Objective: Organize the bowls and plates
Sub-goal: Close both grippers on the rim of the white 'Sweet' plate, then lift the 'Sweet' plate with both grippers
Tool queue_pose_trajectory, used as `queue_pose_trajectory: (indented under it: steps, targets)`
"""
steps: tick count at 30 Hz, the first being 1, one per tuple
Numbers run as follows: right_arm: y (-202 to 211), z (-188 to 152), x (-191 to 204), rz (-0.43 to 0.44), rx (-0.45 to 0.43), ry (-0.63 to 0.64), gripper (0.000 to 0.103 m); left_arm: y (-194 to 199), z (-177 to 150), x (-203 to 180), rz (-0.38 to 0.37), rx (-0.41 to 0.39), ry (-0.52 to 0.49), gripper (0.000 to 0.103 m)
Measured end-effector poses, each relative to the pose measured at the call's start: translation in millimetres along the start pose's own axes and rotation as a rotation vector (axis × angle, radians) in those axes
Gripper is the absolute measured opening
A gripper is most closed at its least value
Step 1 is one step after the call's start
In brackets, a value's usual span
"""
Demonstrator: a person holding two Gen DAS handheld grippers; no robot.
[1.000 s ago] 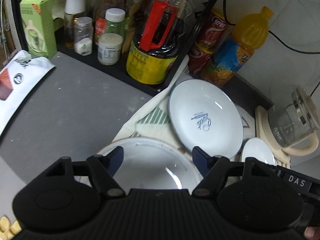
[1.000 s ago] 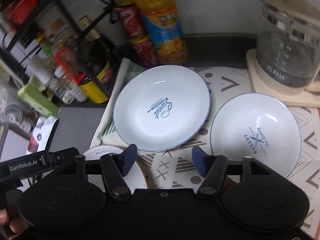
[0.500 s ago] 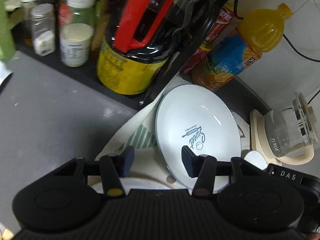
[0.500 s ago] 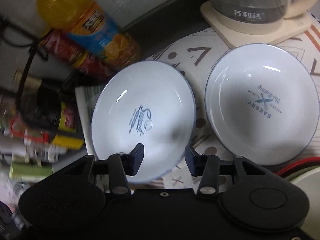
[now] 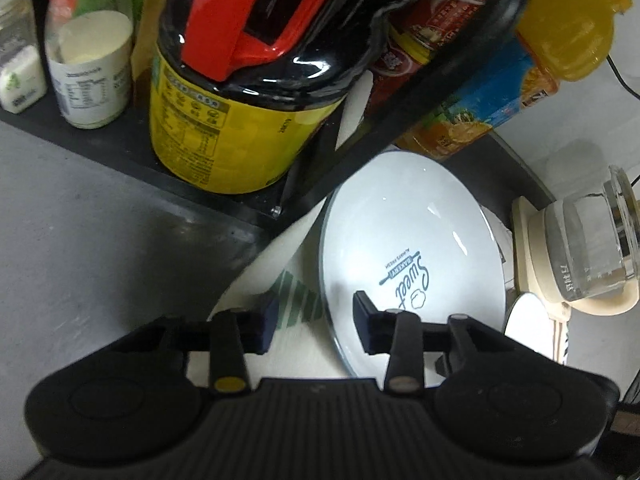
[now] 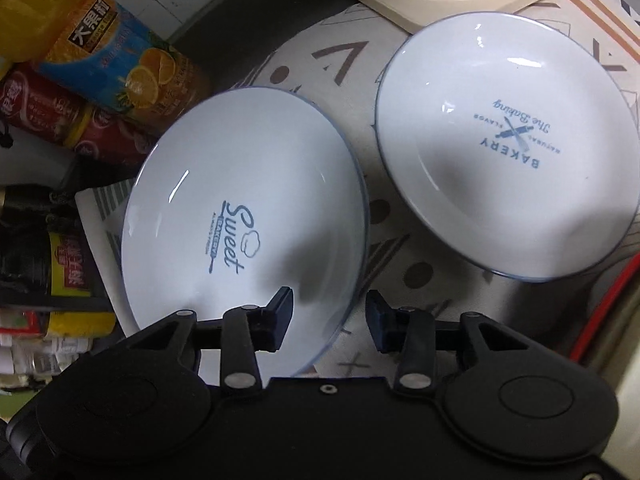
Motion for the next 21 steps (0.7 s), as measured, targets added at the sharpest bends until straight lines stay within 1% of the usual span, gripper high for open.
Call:
queue_pose_trajectory:
  steps: [1,3,5,8,10,12,13,15,16,18,21]
  targets:
    - [-2,-1,0,0.006,-0.009,-0.006,0.035,-3,1,1,-0.007,0.003,0.007,0.035]
    - [-7,-1,-1,-0.003,-0.025,-0.013,0.035,-10,3,4,-0.028,0.025,0.033,0.027]
    - [-8,-2,0,-0.004,-0.064,-0.016,0.038,-17,3,6,-0.039,0.033,0.045,0.024]
    - [-10,-2,2,-0.008,-0.112,0.004,0.038,-22,2,7,-0.057,0.029,0.054,0.023]
    - [-10,-1,1,0.005,-0.143,0.008,0.037,-22,3,8,-0.062,0.019,0.051,0.022]
    - [-9,-2,-2,0.015,-0.165,0.0,0.028,-23,3,8,-0.067,0.009,0.044,0.018]
    - [-8,-1,-5,0.011,-0.168,-0.016,0.018,-23,4,7,-0.07,0.01,0.041,0.017]
    - [-5,2,-14,0.061,-0.161,-0.074,0.014,-24,4,5,-0.085,0.018,0.033,0.009]
    - [-3,2,-16,0.082,-0.163,-0.087,0.011,-22,4,4,-0.096,0.017,0.022,0.007]
    - [4,-2,-10,0.095,-0.186,-0.043,0.009,-15,4,1,-0.097,-0.006,-0.001,0.008]
    - [18,-9,6,0.077,-0.213,0.042,0.008,-9,6,1,-0.103,-0.013,0.0,0.008]
Point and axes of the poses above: each gripper's, at about its wrist camera, not at the fingertips, and y roughly against the way its jaws point, x to its left, z to its top, the point moved 1 cm from there along -y, roughly the way its jaws point, and after that the axes turned 12 degrees about z, right-handed, at the moved point
